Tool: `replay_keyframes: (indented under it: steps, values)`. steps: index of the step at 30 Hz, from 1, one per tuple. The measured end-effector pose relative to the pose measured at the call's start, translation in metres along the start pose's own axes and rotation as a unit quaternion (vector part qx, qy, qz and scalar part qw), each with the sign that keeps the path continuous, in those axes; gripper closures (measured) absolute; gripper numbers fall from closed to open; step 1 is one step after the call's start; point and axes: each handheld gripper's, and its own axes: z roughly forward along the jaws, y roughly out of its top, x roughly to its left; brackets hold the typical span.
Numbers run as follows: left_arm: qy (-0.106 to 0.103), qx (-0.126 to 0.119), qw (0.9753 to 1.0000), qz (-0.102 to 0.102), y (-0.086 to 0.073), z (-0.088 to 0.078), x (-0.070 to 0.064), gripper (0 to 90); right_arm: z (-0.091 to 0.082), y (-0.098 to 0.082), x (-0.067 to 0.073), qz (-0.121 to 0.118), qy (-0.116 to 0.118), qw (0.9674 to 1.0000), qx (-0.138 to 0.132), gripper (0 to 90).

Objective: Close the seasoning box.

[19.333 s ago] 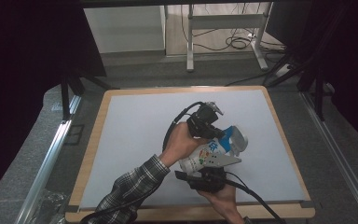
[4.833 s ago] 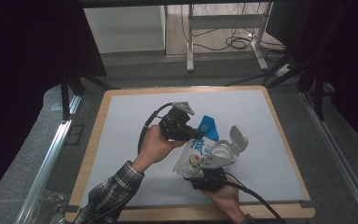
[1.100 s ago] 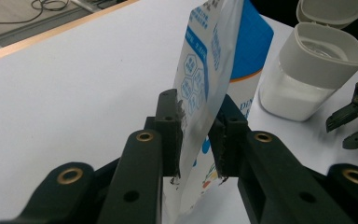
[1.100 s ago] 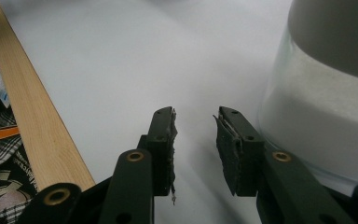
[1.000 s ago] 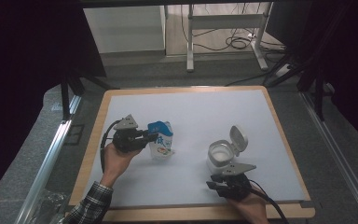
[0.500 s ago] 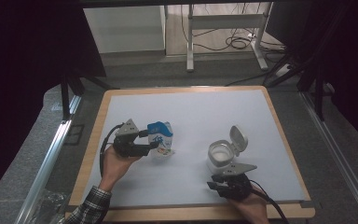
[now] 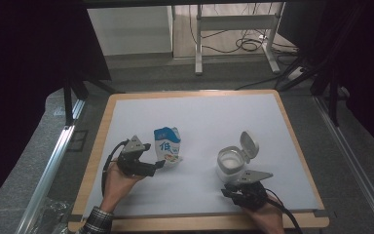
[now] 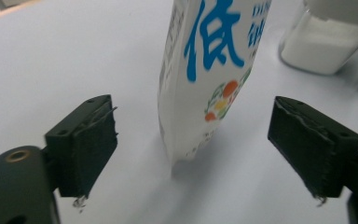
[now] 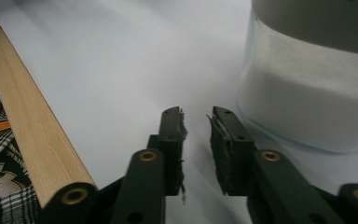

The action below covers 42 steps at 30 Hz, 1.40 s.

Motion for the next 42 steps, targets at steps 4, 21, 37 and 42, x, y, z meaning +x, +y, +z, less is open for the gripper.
replay_keyframes:
  steps: [4,21,37,42]
  values:
    - [0.001,0.014,0.9999,-0.008,-0.009,0.004,-0.002,9.1,-0.004,-0.001,-0.002,0.006,-0.004,1.0,-0.002,80.9]
    - [0.022,0.055,0.9976,-0.036,-0.048,0.014,-0.006,5.6,-0.02,-0.005,-0.016,0.023,-0.036,0.9991,-0.005,87.7]
    - [0.049,0.087,0.9944,-0.033,-0.061,0.022,-0.01,3.6,-0.038,-0.002,-0.033,0.039,-0.077,0.996,-0.022,89.2]
    - [0.049,0.087,0.9944,-0.035,-0.062,0.023,-0.01,2.7,-0.042,0.001,-0.037,0.043,-0.084,0.9952,-0.024,89.1]
